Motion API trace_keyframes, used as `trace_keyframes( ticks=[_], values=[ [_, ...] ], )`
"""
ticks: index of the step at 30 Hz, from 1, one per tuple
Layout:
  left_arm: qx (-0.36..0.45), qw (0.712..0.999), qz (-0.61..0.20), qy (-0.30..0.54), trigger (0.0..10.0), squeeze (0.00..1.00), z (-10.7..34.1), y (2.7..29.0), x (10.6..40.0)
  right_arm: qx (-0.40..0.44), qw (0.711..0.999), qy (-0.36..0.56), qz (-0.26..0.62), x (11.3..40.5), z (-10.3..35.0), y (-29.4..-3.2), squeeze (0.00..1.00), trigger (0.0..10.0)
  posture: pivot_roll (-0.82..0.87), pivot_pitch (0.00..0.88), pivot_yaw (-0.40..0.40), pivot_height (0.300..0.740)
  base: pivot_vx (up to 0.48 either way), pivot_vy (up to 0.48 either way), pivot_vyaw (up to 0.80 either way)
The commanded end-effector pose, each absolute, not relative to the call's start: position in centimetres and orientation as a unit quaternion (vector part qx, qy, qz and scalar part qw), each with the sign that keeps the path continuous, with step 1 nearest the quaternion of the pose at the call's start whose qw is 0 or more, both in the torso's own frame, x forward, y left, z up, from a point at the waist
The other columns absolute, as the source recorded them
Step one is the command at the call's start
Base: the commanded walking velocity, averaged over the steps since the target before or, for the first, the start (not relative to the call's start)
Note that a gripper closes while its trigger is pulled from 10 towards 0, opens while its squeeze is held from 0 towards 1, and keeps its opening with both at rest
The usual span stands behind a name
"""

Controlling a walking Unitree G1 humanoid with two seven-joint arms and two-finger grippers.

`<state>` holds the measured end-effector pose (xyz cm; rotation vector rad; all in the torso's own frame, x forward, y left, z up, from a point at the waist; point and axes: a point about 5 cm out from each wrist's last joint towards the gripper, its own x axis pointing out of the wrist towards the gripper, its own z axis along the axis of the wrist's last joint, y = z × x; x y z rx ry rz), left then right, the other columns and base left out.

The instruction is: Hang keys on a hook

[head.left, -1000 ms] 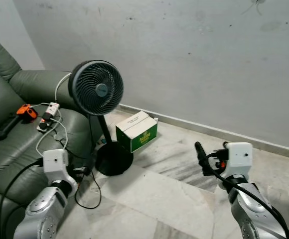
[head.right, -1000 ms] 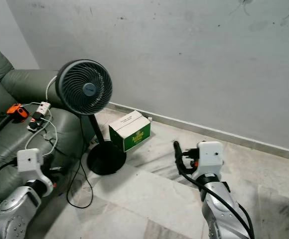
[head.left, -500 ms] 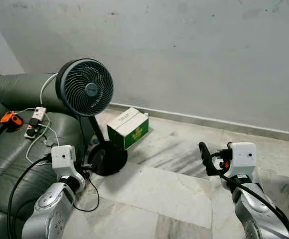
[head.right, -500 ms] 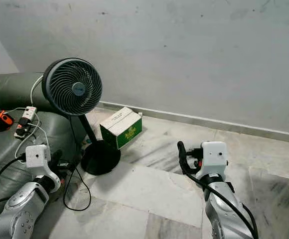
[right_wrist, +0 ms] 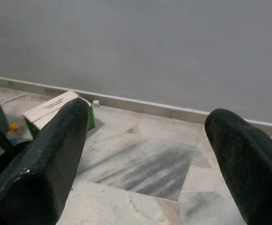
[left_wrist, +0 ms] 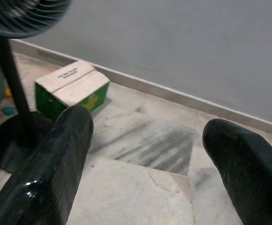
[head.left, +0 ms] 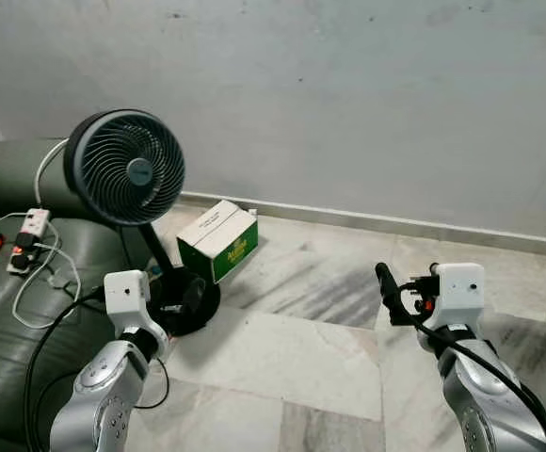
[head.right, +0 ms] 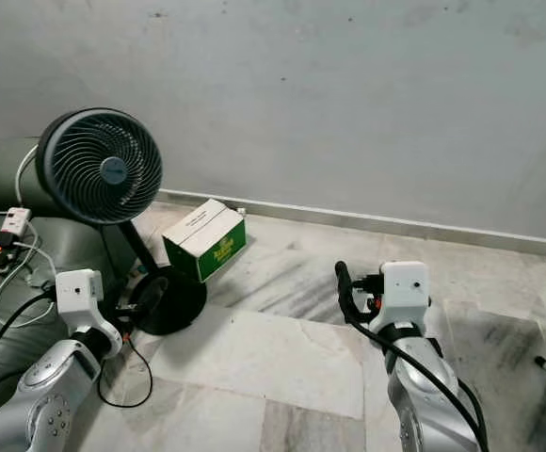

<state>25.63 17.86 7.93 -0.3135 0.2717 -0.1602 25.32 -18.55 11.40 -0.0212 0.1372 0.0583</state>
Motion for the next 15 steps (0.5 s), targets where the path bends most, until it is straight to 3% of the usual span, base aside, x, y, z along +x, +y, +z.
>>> trace_keyframes(
  ticks=[1, 15],
  values=[
    [-0.149, 0.976, -0.074, 0.138, 10.0, 0.0, 7.84, 18.06, 25.6, -0.008, 0.997, 0.069, 0.032, 25.38, 11.47, -18.3, 0.0, 10.0, -0.09, 0.076, 0.053, 0.74, 0.0, 0.0, -0.8],
    [-0.149, 0.976, -0.076, 0.142, 10.0, 0.0, 7.78, 18.11, 25.47, -0.003, 0.997, 0.071, 0.031, 25.29, 11.43, -18.21, 0.0, 10.0, -0.08, 0.084, 0.057, 0.74, 0.0, 0.0, -0.8]
  ],
)
